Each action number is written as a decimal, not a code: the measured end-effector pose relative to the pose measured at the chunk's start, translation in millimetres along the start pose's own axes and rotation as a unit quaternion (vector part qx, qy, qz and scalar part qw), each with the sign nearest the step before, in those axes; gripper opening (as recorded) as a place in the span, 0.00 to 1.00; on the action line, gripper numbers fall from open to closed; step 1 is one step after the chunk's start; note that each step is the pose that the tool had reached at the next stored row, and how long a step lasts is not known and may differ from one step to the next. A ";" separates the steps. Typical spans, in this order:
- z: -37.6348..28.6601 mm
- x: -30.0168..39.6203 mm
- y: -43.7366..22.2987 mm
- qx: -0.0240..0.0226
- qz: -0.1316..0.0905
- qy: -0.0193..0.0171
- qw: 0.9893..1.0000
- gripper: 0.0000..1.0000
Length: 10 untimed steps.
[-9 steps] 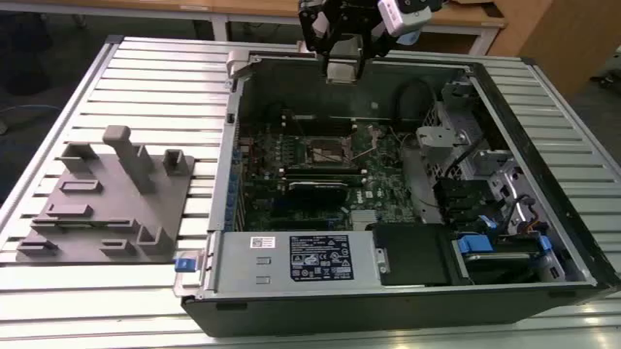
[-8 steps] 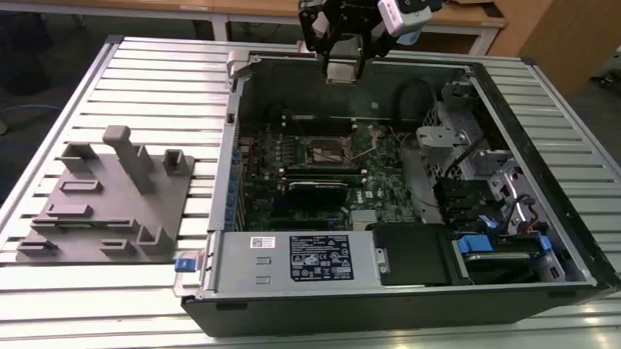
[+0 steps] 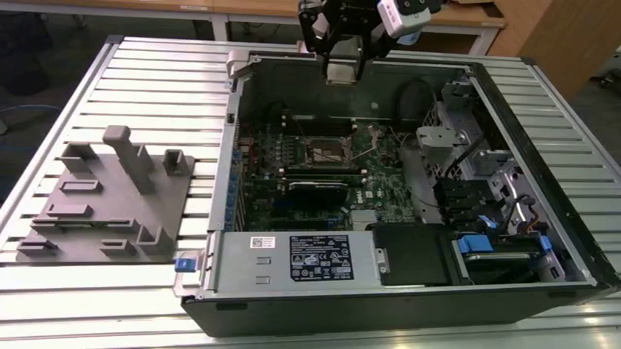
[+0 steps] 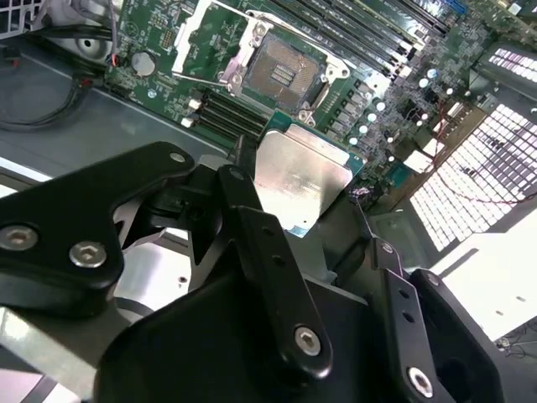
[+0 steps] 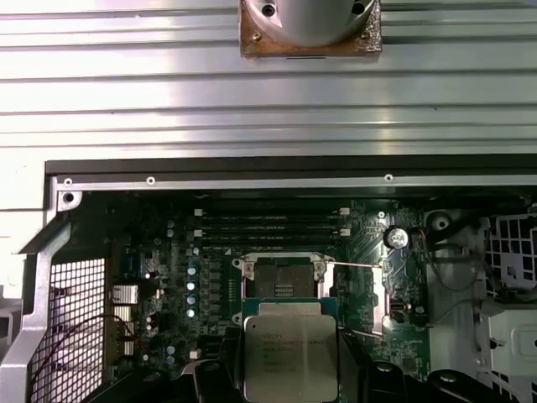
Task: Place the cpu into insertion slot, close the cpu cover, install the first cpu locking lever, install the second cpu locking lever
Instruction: 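Place the cpu into insertion slot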
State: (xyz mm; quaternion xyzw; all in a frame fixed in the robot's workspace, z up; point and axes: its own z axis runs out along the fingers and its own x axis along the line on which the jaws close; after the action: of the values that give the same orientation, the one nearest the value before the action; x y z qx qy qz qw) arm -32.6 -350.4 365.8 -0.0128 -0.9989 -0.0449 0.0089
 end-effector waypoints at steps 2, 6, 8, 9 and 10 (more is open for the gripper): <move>1.1 0.0 -0.1 0.000 0.000 0.000 1.000 0.54; 3.0 0.0 -0.3 0.000 0.000 0.000 1.000 0.54; 4.1 -0.1 -0.4 0.000 0.000 0.000 1.000 0.54; 4.5 -0.1 -0.4 0.000 0.000 0.000 1.000 0.54; 4.8 -0.1 -0.4 0.000 0.000 0.000 1.000 0.54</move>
State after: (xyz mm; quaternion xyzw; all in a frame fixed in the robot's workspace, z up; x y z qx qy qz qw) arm -32.7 -350.4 361.0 -0.0128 -0.9989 -0.0448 0.0088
